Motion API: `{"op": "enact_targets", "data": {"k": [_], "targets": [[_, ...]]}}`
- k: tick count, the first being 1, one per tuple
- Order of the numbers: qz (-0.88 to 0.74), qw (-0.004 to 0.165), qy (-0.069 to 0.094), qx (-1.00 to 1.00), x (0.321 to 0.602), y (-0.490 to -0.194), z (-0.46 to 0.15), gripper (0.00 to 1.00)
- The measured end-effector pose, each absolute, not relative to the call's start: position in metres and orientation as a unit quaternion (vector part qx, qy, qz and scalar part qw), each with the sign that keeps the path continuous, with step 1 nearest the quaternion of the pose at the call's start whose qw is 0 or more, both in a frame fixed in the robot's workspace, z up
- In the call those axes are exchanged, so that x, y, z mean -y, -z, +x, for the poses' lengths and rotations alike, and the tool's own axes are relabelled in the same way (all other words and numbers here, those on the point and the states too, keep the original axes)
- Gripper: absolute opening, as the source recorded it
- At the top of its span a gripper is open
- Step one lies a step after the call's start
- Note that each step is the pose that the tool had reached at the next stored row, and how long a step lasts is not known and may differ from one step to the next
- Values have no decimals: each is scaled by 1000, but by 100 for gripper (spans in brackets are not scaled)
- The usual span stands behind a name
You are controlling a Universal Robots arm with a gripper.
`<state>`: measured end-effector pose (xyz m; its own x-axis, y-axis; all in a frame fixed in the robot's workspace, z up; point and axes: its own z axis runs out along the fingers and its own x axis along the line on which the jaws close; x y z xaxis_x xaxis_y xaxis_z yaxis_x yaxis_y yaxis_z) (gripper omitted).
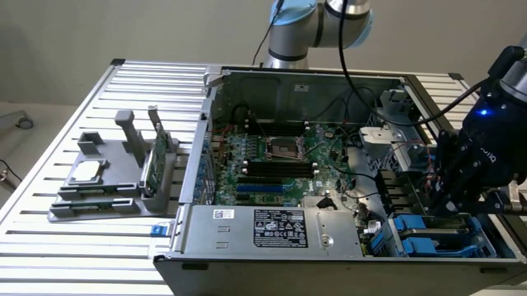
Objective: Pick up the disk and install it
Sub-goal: 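Insert the first disk wire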
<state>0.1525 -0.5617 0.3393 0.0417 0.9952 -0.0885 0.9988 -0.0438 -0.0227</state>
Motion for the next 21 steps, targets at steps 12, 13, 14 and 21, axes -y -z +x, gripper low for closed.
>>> {"op": "enact_targets", "data": {"k": [12, 13, 14, 21], "targets": [[730, 22, 40, -682, 560, -339, 168, 16], [730, 22, 40, -682, 560, -339, 168, 16], [730, 22, 40, -682, 562, -339, 167, 16], [730, 21, 42, -681, 565, -338, 164, 16]]}}
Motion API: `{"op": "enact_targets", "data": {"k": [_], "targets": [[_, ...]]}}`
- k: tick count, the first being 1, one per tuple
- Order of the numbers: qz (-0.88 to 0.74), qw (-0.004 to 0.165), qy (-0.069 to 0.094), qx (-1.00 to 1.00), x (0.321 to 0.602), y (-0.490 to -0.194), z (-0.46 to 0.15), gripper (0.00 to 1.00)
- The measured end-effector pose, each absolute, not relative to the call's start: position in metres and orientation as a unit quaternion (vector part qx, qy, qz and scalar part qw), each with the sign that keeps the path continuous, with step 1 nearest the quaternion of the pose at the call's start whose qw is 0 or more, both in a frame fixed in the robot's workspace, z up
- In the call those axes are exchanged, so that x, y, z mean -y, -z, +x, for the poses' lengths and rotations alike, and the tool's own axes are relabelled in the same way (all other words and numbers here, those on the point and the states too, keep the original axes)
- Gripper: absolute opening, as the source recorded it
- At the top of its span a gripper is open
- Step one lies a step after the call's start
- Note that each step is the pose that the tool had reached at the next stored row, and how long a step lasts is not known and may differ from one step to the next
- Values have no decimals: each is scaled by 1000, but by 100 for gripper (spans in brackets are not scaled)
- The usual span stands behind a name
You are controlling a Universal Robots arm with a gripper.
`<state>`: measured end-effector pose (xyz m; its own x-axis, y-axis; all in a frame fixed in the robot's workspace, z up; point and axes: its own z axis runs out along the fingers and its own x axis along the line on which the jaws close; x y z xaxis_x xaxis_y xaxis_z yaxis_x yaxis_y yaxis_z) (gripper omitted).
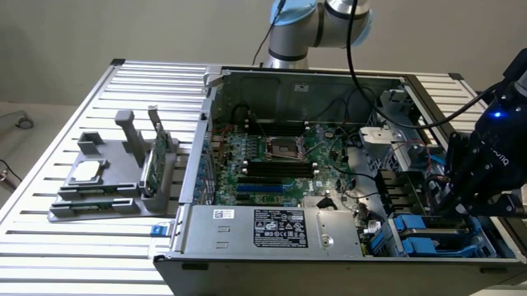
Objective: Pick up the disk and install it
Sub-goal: 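Insert the first disk wire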
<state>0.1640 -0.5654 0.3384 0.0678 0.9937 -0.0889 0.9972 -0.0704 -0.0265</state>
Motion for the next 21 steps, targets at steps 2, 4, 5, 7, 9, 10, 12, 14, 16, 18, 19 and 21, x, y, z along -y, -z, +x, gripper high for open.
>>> {"op": "enact_targets", "data": {"k": [2, 4, 5, 7, 9, 10, 12, 14, 16, 18, 19, 21], "targets": [[730, 19, 43, -682, 566, -338, 164, 16], [730, 19, 44, -681, 566, -338, 164, 16], [730, 19, 44, -681, 566, -338, 164, 16], [730, 18, 45, -682, 566, -338, 164, 16], [730, 17, 45, -682, 567, -338, 164, 16], [730, 17, 45, -682, 567, -337, 164, 16], [730, 17, 46, -682, 567, -337, 164, 16], [730, 16, 46, -682, 567, -337, 164, 16], [730, 16, 47, -682, 568, -337, 164, 16], [730, 15, 48, -682, 568, -336, 164, 16], [730, 14, 49, -682, 568, -336, 164, 16], [730, 13, 50, -682, 568, -336, 164, 16]]}}
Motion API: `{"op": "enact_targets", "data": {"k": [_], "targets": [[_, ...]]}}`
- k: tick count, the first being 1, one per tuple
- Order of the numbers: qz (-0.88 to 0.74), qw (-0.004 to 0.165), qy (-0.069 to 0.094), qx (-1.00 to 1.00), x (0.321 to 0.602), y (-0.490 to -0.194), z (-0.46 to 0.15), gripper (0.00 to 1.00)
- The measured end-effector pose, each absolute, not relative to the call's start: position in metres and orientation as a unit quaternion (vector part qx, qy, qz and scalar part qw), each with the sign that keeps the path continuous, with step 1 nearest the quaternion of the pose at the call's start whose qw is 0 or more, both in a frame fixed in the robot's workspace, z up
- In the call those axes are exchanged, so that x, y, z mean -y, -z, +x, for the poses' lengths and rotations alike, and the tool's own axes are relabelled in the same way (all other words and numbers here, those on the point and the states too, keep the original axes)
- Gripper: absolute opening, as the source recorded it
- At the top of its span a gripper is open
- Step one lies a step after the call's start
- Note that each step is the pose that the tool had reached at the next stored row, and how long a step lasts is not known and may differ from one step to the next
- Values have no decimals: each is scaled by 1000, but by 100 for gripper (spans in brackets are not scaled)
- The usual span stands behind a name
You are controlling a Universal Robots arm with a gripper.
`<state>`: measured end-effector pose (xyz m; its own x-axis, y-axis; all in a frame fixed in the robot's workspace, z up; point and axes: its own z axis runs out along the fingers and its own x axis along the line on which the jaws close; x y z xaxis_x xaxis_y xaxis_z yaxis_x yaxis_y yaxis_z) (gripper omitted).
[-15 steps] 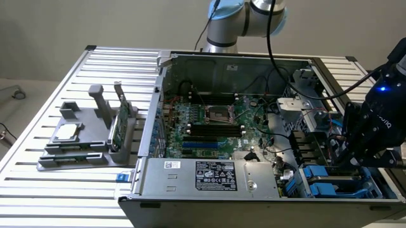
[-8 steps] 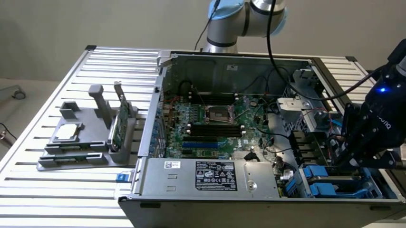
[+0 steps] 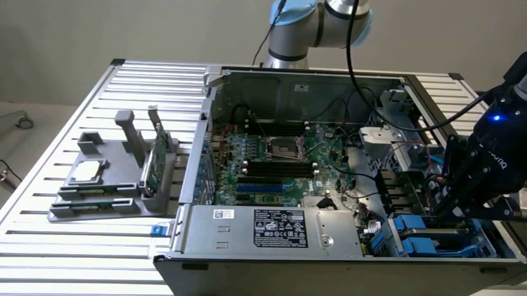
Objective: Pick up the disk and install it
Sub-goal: 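Insert the first disk wire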
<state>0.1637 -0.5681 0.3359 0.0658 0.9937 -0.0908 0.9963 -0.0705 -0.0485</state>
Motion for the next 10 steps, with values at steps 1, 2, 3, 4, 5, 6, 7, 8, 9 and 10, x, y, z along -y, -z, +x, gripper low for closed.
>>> {"op": "enact_targets", "data": {"k": [1, 2, 3, 4, 5, 6, 7, 8, 9, 10], "targets": [[730, 13, 50, -682, 568, -336, 164, 16], [730, 12, 51, -682, 568, -336, 164, 16], [730, 12, 51, -682, 568, -335, 164, 16], [730, 12, 52, -682, 568, -335, 164, 16], [730, 11, 52, -682, 568, -335, 164, 16], [730, 11, 52, -682, 568, -334, 164, 16], [730, 11, 52, -682, 568, -334, 164, 16], [730, 11, 53, -682, 567, -334, 164, 16], [730, 10, 53, -682, 566, -334, 164, 16], [730, 10, 53, -682, 565, -334, 164, 16]]}}
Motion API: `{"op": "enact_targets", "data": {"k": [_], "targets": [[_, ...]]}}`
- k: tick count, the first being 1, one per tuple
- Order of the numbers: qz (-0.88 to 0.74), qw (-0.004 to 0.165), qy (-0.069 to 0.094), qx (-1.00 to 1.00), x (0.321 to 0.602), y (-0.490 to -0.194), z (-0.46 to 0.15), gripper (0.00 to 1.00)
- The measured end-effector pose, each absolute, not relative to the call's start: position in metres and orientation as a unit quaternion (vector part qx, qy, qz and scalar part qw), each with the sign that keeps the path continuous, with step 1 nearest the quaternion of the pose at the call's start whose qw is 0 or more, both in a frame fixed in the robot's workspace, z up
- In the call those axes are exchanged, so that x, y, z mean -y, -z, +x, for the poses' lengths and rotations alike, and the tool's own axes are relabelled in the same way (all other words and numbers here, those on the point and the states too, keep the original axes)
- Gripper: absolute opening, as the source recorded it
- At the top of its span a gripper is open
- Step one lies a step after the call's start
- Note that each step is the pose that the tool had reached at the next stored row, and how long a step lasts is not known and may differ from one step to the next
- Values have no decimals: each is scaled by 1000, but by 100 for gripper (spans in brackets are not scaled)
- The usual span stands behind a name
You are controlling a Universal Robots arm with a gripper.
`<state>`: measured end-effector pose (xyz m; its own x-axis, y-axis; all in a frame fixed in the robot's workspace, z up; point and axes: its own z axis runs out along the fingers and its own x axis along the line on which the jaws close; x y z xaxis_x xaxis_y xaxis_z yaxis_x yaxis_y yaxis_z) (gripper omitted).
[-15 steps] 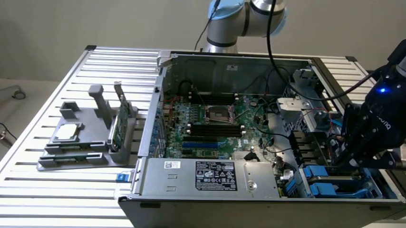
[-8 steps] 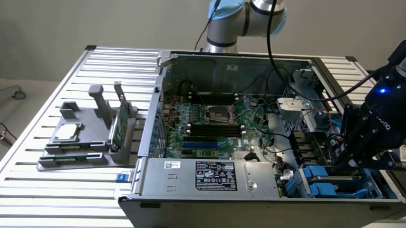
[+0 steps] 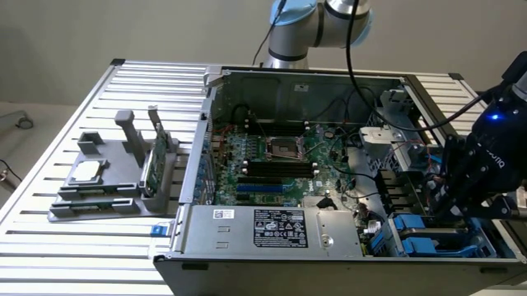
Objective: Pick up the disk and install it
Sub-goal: 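Insert the first disk wire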
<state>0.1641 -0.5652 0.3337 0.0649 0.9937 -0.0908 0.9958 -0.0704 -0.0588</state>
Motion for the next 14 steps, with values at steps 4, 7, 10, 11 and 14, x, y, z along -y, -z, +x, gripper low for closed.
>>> {"op": "enact_targets", "data": {"k": [4, 7, 10, 11, 14], "targets": [[730, 8, 55, -682, 561, -334, 165, 16], [729, 7, 56, -682, 560, -334, 167, 16], [729, 5, 58, -682, 560, -338, 168, 16], [729, 4, 59, -682, 560, -339, 168, 16], [729, 2, 62, -682, 560, -339, 174, 16]]}}
